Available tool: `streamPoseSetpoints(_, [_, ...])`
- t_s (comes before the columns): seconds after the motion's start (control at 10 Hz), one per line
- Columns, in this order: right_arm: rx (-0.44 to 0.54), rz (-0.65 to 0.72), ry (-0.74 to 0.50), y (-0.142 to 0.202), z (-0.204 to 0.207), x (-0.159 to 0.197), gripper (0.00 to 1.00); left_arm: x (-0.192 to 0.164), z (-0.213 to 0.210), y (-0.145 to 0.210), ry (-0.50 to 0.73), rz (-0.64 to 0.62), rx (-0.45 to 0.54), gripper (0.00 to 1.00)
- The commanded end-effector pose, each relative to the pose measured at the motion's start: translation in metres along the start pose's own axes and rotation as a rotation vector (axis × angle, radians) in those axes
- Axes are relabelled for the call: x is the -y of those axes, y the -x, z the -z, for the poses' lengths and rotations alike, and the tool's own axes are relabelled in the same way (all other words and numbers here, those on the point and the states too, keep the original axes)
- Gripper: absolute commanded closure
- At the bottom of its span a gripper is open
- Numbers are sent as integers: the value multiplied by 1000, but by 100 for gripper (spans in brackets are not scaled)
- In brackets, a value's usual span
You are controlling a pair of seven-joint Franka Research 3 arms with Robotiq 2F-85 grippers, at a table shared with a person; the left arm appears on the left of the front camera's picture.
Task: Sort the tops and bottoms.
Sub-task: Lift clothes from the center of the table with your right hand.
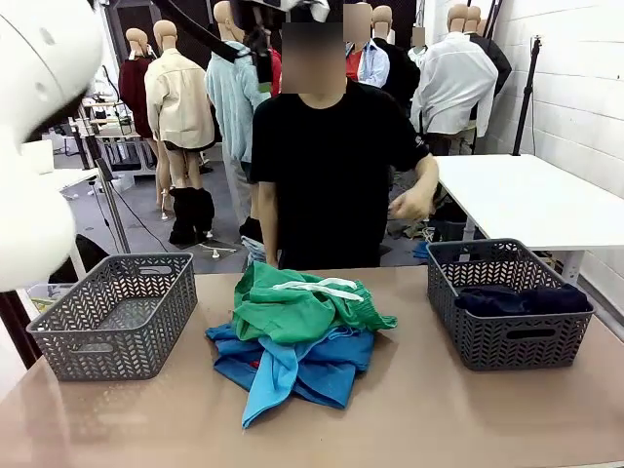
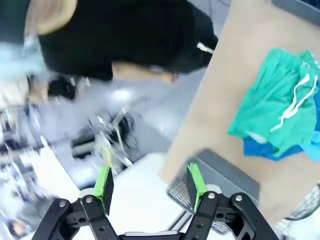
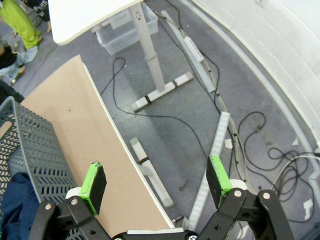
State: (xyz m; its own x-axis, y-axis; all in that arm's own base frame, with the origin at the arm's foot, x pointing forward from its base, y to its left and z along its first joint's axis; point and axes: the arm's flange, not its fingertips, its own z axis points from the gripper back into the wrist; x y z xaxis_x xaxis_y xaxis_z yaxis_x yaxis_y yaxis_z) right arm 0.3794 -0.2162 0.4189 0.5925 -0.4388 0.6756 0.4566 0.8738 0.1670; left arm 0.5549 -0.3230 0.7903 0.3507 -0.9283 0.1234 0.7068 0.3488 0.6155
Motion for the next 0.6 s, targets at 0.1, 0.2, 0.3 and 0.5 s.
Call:
streamPoseSetpoints(0.1, [-6,-4,3,0,-1,-1,0,222,75,296,30,-417,22,24])
streamPoseSetpoints(0.2, [-6,-4,3,0,-1,-1,0,247,89,335,31,-536,60,24])
streamPoseSetpoints(0.3, [-6,-4,3,0,-1,-1,0,274,119,375,44,-647,172,24])
streamPoseSetpoints(0.5, [-6,-4,3,0,-1,-1,0,289,144,381,21,-709,249,24])
